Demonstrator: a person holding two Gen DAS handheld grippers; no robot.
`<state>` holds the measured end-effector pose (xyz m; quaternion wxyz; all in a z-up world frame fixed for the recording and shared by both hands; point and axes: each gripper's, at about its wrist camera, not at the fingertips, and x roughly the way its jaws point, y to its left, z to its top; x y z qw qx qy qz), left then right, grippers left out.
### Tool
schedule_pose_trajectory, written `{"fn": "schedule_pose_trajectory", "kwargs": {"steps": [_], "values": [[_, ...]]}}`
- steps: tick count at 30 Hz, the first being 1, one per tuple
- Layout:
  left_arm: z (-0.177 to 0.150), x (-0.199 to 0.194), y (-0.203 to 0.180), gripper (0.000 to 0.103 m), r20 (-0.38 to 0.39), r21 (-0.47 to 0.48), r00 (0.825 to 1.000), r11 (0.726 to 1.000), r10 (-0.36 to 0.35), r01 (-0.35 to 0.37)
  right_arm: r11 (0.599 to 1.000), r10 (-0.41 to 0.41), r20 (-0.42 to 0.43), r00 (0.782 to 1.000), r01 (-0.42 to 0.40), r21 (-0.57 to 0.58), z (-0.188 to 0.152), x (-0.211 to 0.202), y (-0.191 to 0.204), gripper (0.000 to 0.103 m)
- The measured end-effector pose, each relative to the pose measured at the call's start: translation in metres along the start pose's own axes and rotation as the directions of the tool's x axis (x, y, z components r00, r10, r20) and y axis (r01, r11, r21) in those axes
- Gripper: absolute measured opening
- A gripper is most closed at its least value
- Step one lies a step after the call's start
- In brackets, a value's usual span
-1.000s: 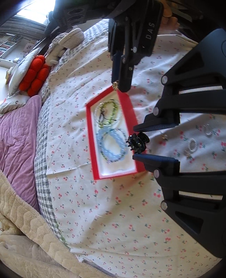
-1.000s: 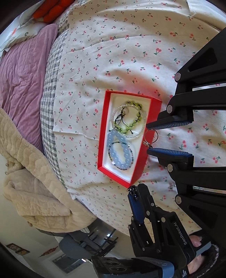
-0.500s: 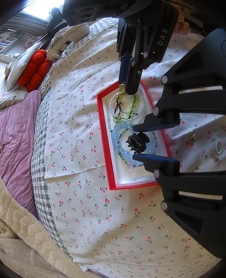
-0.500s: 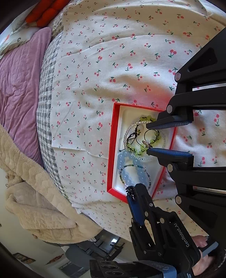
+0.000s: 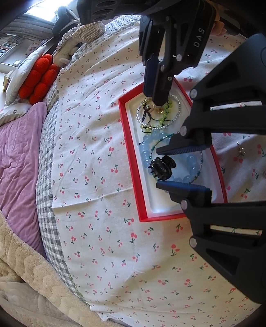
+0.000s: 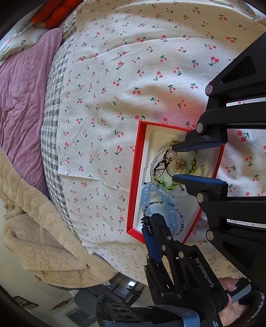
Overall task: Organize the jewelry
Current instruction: 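Open both grippers to drop the charm and ring into the red box, then move the left gripper to the small gold earring and grasp it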
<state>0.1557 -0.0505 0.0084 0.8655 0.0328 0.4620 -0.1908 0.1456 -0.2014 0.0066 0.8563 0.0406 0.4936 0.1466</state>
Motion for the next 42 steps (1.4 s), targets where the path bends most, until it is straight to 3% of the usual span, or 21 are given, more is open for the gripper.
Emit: {"fn": "schedule_pose_trajectory", "kwargs": {"steps": [4, 6, 7, 8, 13, 18, 22, 25, 35, 42], "values": [[0.000, -0.003, -0.002, 0.038, 0.006, 0.007, 1.000, 1.000, 0.005, -0.005, 1.000, 0.013, -0.010, 1.000, -0.013, 0.009, 0.001, -0.002, 0.000, 0.027], [0.000, -0.006, -0.004, 0.044, 0.015, 0.013, 1.000, 1.000, 0.009, -0.009, 1.000, 0.016, -0.010, 1.000, -0.016, 0.010, 0.002, -0.004, 0.000, 0.039], [0.001, -0.008, -0.004, 0.044, 0.019, 0.015, 1.000, 1.000, 0.010, -0.010, 1.000, 0.015, -0.006, 1.000, -0.015, 0.011, 0.002, -0.006, 0.001, 0.054], [0.000, -0.010, -0.004, 0.044, 0.021, 0.015, 1.000, 1.000, 0.009, -0.010, 1.000, 0.026, 0.008, 1.000, -0.026, 0.013, 0.002, -0.009, 0.001, 0.059], [0.001, -0.023, -0.001, 0.047, 0.031, 0.000, 0.999, 1.000, 0.008, -0.008, 1.000, 0.016, 0.047, 0.999, -0.016, 0.000, 0.003, -0.026, 0.007, 0.059], [-0.003, -0.039, 0.000, 0.060, 0.052, 0.004, 0.999, 1.000, 0.015, -0.015, 1.000, 0.005, 0.058, 0.998, -0.005, 0.007, 0.000, -0.039, 0.007, 0.060], [-0.009, -0.048, 0.002, 0.067, 0.047, -0.001, 0.999, 1.000, 0.020, -0.020, 1.000, -0.004, 0.069, 0.998, 0.003, 0.012, -0.004, -0.051, 0.008, 0.067], [-0.015, -0.056, 0.003, 0.081, 0.044, -0.006, 0.999, 1.000, 0.029, -0.029, 1.000, -0.010, 0.075, 0.997, 0.009, 0.013, -0.009, -0.059, 0.010, 0.070], [-0.043, -0.076, 0.006, 0.090, 0.012, 0.016, 0.999, 0.998, 0.053, -0.053, 0.999, -0.035, 0.060, 0.998, 0.036, -0.006, -0.031, -0.075, 0.017, 0.082], [-0.068, -0.083, 0.013, 0.096, -0.026, 0.030, 0.996, 0.996, 0.086, -0.085, 0.997, -0.064, 0.017, 0.998, 0.064, -0.039, -0.051, -0.071, 0.023, 0.085]]}}
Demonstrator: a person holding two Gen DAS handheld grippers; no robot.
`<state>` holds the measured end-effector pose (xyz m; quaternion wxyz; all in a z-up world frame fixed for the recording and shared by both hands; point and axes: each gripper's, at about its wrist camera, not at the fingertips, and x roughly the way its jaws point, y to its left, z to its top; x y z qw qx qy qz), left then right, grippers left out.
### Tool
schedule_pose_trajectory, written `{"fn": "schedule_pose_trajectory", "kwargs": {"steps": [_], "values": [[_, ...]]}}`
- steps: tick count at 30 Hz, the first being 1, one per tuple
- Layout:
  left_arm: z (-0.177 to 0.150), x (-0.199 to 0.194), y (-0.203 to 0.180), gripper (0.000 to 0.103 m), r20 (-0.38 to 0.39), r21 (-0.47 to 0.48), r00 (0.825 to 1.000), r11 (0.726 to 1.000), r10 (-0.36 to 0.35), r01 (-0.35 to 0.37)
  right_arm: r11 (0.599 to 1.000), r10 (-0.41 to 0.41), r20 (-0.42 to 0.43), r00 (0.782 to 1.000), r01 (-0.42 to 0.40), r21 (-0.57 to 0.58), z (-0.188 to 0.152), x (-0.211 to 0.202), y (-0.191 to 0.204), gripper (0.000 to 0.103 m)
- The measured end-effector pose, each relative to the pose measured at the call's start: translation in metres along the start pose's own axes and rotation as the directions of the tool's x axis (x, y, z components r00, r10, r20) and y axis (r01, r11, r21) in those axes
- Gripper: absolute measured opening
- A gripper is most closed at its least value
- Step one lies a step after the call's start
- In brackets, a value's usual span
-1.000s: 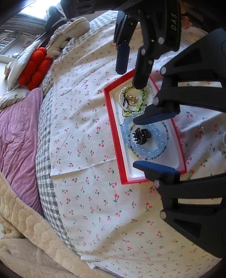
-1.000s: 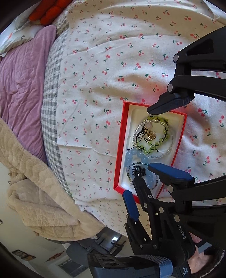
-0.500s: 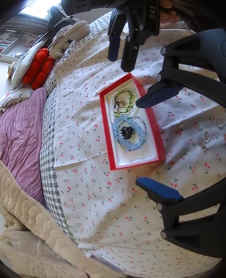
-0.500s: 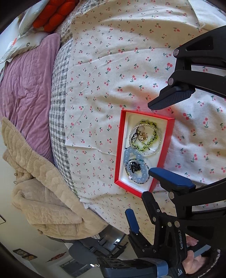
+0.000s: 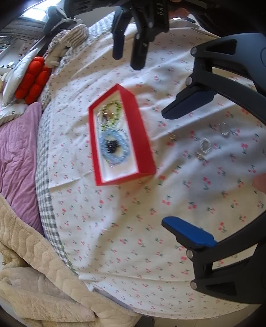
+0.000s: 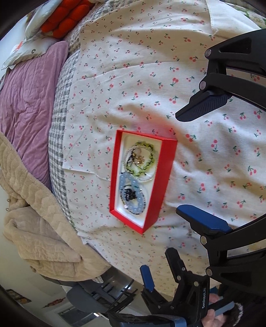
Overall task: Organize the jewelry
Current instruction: 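Move the left gripper to the small gold earring and grasp it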
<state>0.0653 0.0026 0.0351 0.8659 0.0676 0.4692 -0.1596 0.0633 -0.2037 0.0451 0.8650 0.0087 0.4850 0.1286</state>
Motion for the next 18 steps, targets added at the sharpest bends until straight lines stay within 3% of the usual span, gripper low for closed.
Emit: {"fn": "schedule_pose_trajectory", "kwargs": {"steps": [18], "values": [[-0.068, 0.011, 0.006, 0.097, -0.117, 0.042, 0.993, 0.999, 0.023, -0.018, 0.998, -0.009, -0.073, 0.997, 0.004, -0.057, -0.035, 0.020, 0.025, 0.085]]}}
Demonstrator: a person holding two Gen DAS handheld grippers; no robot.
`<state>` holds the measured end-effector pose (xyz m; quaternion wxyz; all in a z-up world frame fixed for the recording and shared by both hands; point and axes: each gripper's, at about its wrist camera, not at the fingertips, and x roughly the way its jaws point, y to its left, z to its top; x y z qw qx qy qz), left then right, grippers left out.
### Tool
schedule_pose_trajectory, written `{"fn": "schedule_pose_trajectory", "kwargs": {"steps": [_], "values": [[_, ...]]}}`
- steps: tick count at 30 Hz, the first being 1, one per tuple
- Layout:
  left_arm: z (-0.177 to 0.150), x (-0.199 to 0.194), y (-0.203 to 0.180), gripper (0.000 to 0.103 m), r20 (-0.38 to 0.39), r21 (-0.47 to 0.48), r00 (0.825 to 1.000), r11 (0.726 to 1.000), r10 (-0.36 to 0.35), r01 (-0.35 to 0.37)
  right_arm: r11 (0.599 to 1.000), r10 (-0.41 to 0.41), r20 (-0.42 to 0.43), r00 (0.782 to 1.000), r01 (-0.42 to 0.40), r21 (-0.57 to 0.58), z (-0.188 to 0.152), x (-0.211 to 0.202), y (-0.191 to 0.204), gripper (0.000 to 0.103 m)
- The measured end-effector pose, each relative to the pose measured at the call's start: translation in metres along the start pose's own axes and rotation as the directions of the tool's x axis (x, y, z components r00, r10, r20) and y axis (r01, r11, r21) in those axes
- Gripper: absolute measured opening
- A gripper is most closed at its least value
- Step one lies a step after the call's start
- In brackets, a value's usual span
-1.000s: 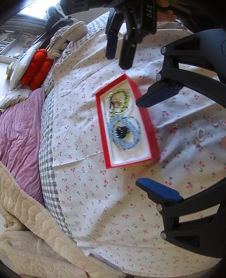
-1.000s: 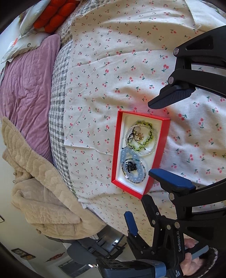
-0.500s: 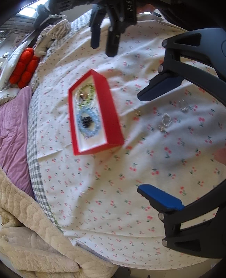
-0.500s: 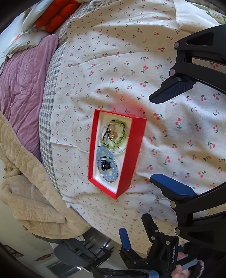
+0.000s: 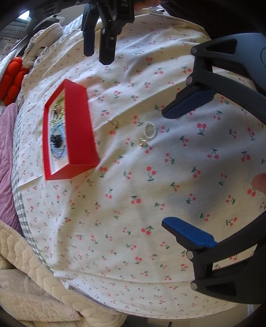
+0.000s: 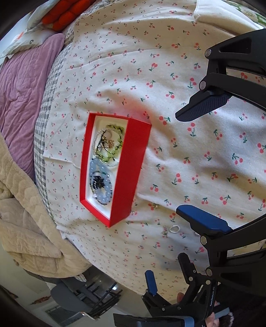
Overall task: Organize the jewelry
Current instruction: 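Move the left gripper to the small gold earring and grasp it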
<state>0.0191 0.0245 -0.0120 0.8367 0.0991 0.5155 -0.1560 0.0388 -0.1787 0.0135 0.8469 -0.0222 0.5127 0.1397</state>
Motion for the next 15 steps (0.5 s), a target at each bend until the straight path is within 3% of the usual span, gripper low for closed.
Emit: {"fn": "schedule_pose_trajectory", "kwargs": {"steps": [5, 10, 15], "values": [[-0.004, 0.007, -0.001, 0.097, -0.026, 0.007, 0.999, 1.000, -0.021, 0.022, 1.000, -0.005, -0.034, 0.999, 0.004, -0.030, -0.007, 0.012, 0.009, 0.085], [-0.001, 0.007, -0.003, 0.093, -0.005, 0.008, 0.998, 0.998, -0.058, 0.058, 0.998, -0.007, -0.051, 0.999, 0.004, -0.056, -0.010, 0.019, 0.014, 0.085], [0.006, 0.010, -0.006, 0.056, 0.016, 0.031, 0.995, 0.995, -0.095, 0.095, 0.998, 0.000, -0.056, 0.998, -0.004, -0.061, -0.010, 0.021, 0.017, 0.085]]}}
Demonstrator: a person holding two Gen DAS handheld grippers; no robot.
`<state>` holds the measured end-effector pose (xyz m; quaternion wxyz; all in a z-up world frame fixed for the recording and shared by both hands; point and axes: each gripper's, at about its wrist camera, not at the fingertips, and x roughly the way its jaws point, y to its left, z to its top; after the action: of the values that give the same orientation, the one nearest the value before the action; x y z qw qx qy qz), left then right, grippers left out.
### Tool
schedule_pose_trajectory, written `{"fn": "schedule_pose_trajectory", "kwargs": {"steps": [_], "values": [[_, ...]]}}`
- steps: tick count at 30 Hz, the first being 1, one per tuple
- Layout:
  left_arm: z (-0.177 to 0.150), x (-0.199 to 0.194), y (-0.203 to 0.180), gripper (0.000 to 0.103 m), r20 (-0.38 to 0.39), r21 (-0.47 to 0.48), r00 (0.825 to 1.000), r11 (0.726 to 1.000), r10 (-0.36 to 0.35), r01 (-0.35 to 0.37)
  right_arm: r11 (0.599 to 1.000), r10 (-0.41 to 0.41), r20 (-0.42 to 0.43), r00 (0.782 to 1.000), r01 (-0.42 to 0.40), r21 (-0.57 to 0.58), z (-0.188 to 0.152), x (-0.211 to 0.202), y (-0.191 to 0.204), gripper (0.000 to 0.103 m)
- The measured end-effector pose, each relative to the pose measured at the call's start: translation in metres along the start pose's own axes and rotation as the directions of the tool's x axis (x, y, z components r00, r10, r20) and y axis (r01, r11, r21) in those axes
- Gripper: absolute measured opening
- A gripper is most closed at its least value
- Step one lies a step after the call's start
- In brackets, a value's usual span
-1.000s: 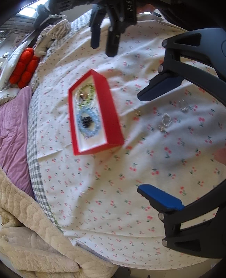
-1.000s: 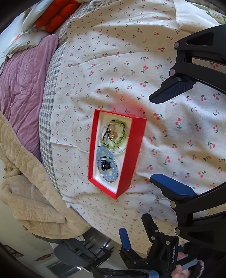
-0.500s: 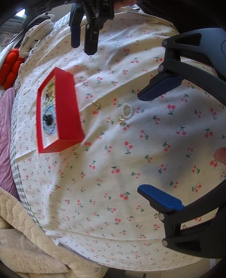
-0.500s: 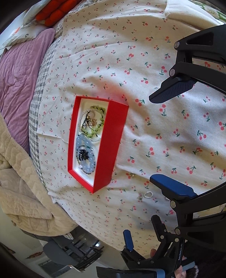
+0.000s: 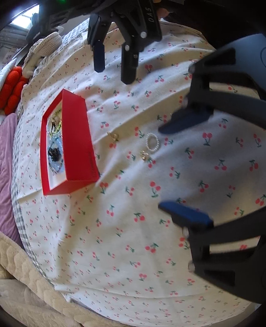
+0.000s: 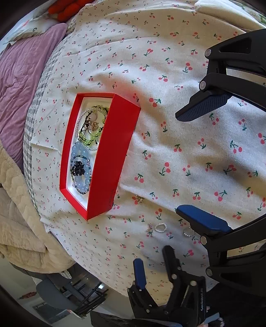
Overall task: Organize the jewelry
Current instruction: 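Move the left gripper to the small gold earring and grasp it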
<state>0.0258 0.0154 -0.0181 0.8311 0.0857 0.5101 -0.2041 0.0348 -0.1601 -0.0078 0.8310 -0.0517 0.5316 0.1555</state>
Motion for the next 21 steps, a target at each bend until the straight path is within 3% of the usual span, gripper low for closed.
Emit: {"fn": "schedule_pose_trajectory", "kwargs": {"steps": [5, 10, 17, 21], "values": [[0.005, 0.010, -0.003, 0.035, 0.006, 0.035, 0.999, 0.999, -0.032, 0.032, 1.000, 0.007, -0.001, 1.000, -0.007, -0.002, 0.000, 0.002, 0.001, 0.085], [0.008, 0.021, -0.008, 0.029, 0.010, 0.076, 0.999, 0.997, -0.034, 0.033, 1.000, 0.016, 0.002, 1.000, -0.016, -0.002, 0.002, 0.004, 0.001, 0.085], [0.011, 0.030, -0.013, 0.007, -0.005, 0.103, 1.000, 0.995, 0.000, 0.000, 1.000, 0.024, -0.005, 1.000, -0.024, -0.007, 0.006, 0.009, 0.003, 0.085], [0.013, 0.029, -0.013, 0.005, -0.001, 0.108, 1.000, 0.994, 0.014, -0.014, 1.000, 0.026, -0.006, 1.000, -0.026, -0.011, 0.007, 0.011, 0.004, 0.085]]}}
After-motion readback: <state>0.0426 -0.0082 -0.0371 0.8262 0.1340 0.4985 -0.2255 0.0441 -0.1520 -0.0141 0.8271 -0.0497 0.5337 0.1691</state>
